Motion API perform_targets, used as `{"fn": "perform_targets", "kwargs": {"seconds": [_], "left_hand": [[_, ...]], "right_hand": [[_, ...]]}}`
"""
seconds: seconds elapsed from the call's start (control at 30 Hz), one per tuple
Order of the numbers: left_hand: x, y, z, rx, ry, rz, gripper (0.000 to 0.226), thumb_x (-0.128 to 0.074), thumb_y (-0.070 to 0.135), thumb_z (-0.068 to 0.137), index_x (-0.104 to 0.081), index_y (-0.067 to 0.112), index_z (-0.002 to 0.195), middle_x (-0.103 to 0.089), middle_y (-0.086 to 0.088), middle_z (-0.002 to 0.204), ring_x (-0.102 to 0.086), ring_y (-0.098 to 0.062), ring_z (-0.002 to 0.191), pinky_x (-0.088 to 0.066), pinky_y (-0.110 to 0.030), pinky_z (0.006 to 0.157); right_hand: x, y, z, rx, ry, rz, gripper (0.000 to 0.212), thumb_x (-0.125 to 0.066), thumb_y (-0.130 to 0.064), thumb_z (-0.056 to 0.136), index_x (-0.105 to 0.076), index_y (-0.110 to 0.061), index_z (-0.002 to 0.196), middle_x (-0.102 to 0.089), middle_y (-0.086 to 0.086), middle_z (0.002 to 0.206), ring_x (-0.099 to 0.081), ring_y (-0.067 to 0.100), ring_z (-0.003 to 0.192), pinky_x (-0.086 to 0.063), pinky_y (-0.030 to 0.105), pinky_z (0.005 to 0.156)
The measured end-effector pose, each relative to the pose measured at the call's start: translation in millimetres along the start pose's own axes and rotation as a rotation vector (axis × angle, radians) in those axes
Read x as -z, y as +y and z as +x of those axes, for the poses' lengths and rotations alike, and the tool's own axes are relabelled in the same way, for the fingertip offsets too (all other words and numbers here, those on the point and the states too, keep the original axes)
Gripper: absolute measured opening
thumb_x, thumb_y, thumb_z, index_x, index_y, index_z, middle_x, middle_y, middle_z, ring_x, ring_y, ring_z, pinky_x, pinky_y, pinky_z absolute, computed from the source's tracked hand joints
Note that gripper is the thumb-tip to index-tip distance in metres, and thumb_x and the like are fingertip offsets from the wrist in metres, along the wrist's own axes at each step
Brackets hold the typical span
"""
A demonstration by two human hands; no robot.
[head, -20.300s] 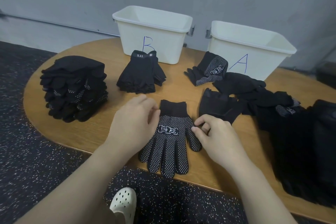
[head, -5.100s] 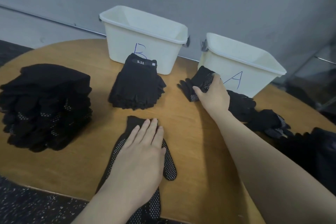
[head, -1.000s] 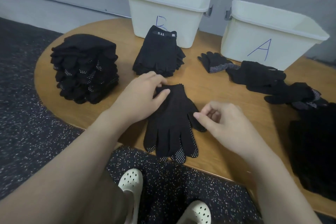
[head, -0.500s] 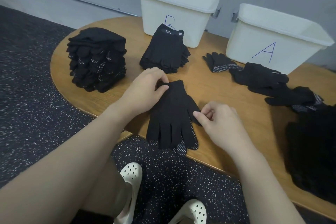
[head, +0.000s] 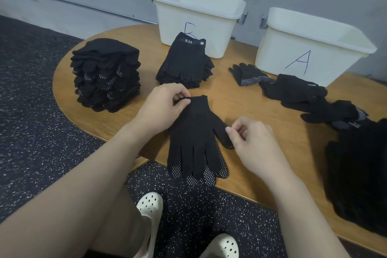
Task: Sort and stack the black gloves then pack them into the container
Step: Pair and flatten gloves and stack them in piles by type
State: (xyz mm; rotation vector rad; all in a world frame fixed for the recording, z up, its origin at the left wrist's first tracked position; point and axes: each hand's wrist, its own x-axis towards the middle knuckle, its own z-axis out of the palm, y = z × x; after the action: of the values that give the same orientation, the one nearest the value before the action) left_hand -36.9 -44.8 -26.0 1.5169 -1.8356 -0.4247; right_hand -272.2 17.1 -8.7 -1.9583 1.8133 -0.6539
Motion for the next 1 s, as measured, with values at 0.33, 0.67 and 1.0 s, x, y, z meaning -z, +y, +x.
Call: {"fn": "perform_targets", "kwargs": {"seconds": [0.33, 0.67, 1.0], "left_hand": [[-1.9, -1.3, -0.9, -0.032, 0.040, 0.060, 0.012, -0.072, 0.019, 0.095, -0.076, 0.022, 0.105, -0.066, 0.008, 0.097, -0.060, -0.011, 0.094, -0.055, -0.037, 0.090], [-2.0, -4.0, -0.2, -0.020, 0.089, 0.090, 0.011, -0.072, 0.019, 0.094, -0.077, 0.021, 0.104, -0.063, 0.009, 0.092, -0.060, -0.013, 0.092, -0.055, -0.040, 0.089], [-2.2, 0.1, -1.1, 0.002, 0.084, 0.104, 0.011, -0.071, 0.018, 0.096, -0.077, 0.019, 0.105, -0.063, 0.008, 0.094, -0.059, -0.012, 0.093, -0.054, -0.034, 0.089]], "right_hand": [[4.0, -0.6, -3.3, 0.047, 0.066, -0.026, 0.021, -0.070, -0.034, 0.093, -0.060, -0.028, 0.075, -0.060, -0.011, 0.079, -0.057, 0.008, 0.073, -0.052, 0.036, 0.069], [5.0, -15.8, -39.7, 0.075, -0.160, -0.035, 0.038, -0.063, -0.059, 0.085, -0.062, -0.027, 0.066, -0.056, -0.013, 0.078, -0.053, 0.003, 0.070, -0.045, 0.023, 0.067], [12.7, -9.6, -39.0, 0.046, -0.130, 0.099, 0.032, -0.071, -0.036, 0.091, -0.063, -0.024, 0.063, -0.058, -0.011, 0.073, -0.053, 0.004, 0.065, -0.038, 0.023, 0.064]]}}
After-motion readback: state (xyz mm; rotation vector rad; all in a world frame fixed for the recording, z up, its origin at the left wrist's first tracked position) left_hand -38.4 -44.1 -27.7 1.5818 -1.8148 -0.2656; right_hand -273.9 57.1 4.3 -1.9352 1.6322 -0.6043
